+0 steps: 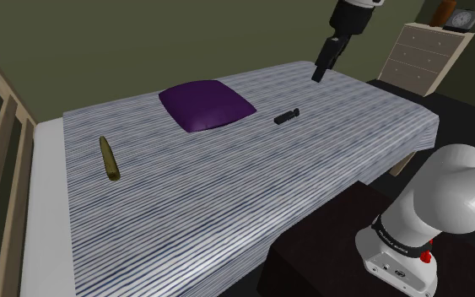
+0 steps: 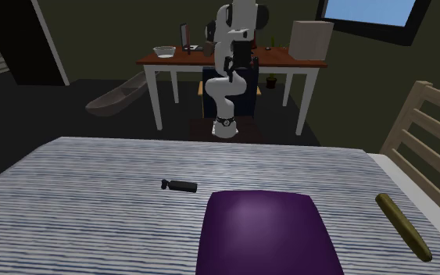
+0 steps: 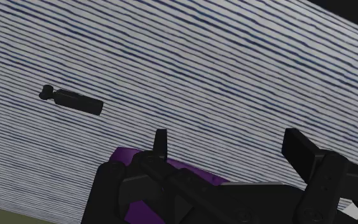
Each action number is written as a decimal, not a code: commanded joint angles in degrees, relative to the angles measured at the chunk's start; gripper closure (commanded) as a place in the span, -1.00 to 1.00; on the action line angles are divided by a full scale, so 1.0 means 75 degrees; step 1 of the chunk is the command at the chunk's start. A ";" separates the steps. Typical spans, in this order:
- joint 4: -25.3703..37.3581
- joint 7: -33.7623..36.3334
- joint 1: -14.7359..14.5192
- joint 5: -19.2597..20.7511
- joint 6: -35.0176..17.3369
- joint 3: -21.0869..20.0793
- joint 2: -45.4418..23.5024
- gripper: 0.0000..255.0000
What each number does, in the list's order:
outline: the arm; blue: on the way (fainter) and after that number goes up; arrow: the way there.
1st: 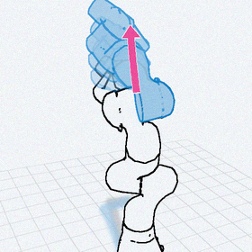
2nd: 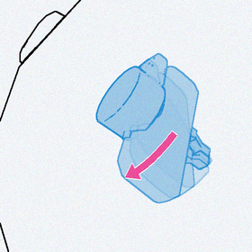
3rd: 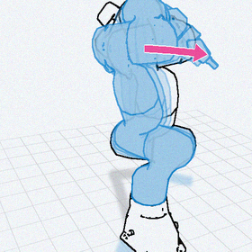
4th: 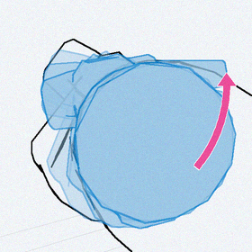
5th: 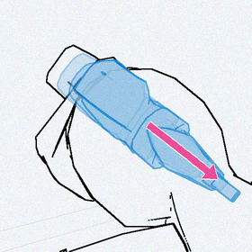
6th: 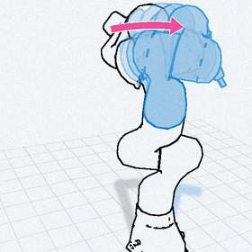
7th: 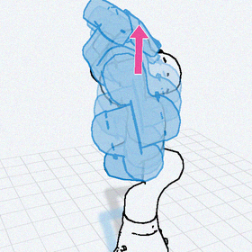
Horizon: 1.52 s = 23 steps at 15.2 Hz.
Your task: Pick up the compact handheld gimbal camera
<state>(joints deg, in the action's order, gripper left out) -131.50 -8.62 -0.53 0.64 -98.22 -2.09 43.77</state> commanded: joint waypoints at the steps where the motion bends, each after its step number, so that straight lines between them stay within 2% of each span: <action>1: 0.0000 0.0000 0.0000 0.0000 0.0000 0.0000 0.0000 -1.00; 7: -0.0623 -0.2050 -0.0141 0.0582 -0.0825 0.1050 -0.0442 -1.00; 12: -0.0769 -0.3743 -0.0249 0.1011 -0.1582 0.1916 -0.1215 -1.00; 18: -0.0509 -0.5785 -0.0455 0.1275 -0.2519 0.2906 -0.2577 -1.00; 23: 0.0040 -0.7564 -0.0671 0.1120 -0.3251 0.3625 -0.4009 -1.00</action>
<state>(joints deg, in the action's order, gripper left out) -132.26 -62.06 -5.32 9.35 -121.63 23.91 15.95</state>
